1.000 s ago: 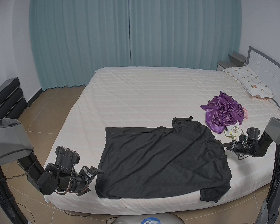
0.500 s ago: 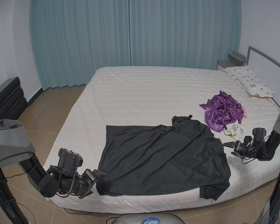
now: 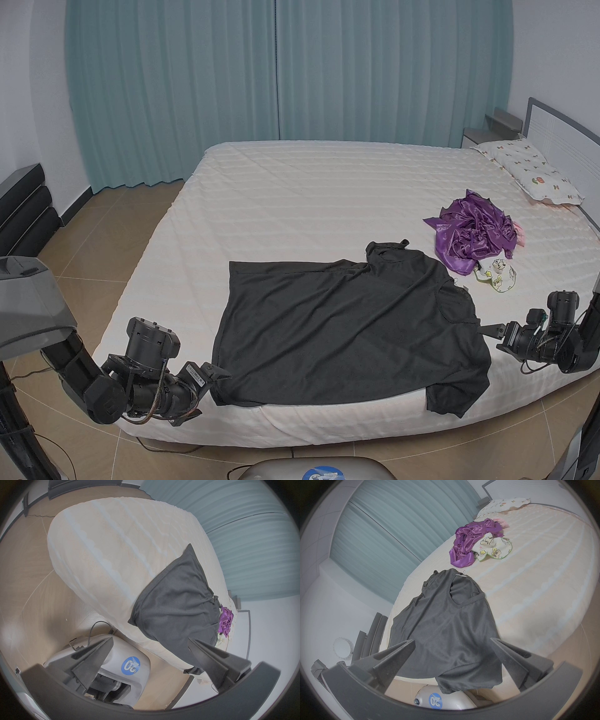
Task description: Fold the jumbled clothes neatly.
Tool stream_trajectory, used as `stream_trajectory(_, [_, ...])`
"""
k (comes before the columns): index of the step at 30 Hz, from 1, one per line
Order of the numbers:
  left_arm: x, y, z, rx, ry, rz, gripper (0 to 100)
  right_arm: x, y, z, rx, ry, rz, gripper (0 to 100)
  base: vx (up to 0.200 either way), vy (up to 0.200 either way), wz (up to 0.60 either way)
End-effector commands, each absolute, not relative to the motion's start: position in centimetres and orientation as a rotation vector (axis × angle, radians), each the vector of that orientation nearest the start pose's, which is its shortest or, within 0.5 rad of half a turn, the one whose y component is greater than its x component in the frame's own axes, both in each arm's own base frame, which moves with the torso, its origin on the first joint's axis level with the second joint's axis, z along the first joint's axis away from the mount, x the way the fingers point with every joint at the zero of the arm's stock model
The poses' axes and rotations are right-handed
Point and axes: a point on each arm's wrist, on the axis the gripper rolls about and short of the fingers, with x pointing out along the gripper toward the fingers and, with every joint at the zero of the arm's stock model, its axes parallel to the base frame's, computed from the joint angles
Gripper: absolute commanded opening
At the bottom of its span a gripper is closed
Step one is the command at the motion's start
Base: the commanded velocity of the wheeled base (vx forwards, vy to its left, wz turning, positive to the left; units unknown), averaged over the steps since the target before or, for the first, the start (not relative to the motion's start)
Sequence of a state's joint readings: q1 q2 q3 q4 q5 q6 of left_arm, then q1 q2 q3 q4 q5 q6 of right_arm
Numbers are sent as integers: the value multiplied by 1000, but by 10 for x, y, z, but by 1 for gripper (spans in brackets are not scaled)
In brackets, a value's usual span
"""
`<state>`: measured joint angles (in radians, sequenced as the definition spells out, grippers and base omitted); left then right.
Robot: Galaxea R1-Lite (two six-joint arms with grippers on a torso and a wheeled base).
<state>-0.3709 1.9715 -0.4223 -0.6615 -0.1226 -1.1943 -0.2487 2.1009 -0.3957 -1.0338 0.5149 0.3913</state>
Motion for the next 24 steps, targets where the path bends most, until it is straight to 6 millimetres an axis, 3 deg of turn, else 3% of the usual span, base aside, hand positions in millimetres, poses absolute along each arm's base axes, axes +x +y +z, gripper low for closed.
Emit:
stream_trajectory(1, [245, -99, 25, -983, 1031, 117, 100, 269, -55, 9, 631, 694, 135, 100, 0, -200, 0])
stream_trajectory(16, [256, -102, 17, -952, 986, 183, 100, 271, -38, 7, 606, 713, 181, 100, 0, -200, 0])
stream_trajectory(24, [256, -92, 14, -875, 919, 289, 100, 266, -2, -8, 611, 775, 197, 100, 0, 0, 0])
